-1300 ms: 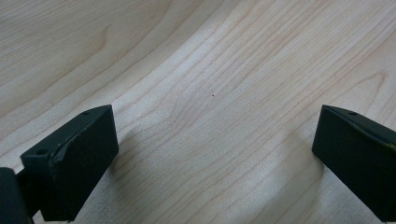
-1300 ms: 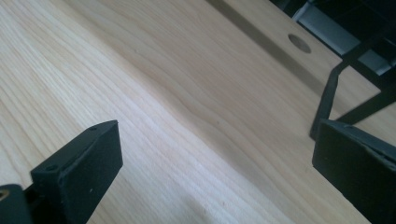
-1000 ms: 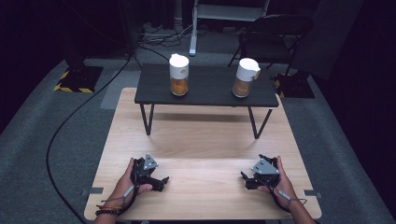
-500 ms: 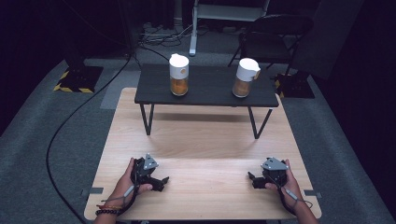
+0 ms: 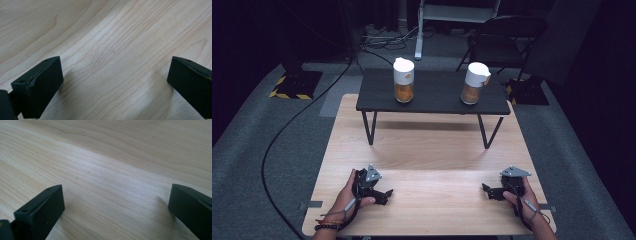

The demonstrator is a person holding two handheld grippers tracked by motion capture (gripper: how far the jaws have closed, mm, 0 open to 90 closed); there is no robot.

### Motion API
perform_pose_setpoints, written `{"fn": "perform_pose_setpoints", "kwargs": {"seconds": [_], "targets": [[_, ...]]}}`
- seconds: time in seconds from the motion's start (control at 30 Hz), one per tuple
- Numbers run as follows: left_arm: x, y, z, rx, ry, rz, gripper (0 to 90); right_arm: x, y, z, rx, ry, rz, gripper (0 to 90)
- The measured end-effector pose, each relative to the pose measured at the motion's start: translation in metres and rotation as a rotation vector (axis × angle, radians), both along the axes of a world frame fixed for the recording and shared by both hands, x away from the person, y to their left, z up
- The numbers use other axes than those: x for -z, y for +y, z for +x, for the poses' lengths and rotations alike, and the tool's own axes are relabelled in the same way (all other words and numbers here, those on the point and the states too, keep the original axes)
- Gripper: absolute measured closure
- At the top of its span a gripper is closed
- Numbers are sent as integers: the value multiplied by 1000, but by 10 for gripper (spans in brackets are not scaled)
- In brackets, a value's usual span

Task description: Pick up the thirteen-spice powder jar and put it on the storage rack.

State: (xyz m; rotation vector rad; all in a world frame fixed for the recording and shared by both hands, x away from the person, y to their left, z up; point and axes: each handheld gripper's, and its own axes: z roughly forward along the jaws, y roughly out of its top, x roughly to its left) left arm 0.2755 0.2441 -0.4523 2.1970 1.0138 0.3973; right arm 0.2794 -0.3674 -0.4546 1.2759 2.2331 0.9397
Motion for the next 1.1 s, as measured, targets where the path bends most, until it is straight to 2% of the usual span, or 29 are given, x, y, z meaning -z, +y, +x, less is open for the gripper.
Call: {"fn": "perform_pose_setpoints", "kwargs": {"seconds": [0.43, 1.1], "targets": [[0, 0, 0, 0, -1, 0, 4, 0, -14, 1, 13, 2, 3, 0], [0, 0, 0, 1, 0, 0, 4, 0, -15, 1, 13, 1, 2, 0]]}}
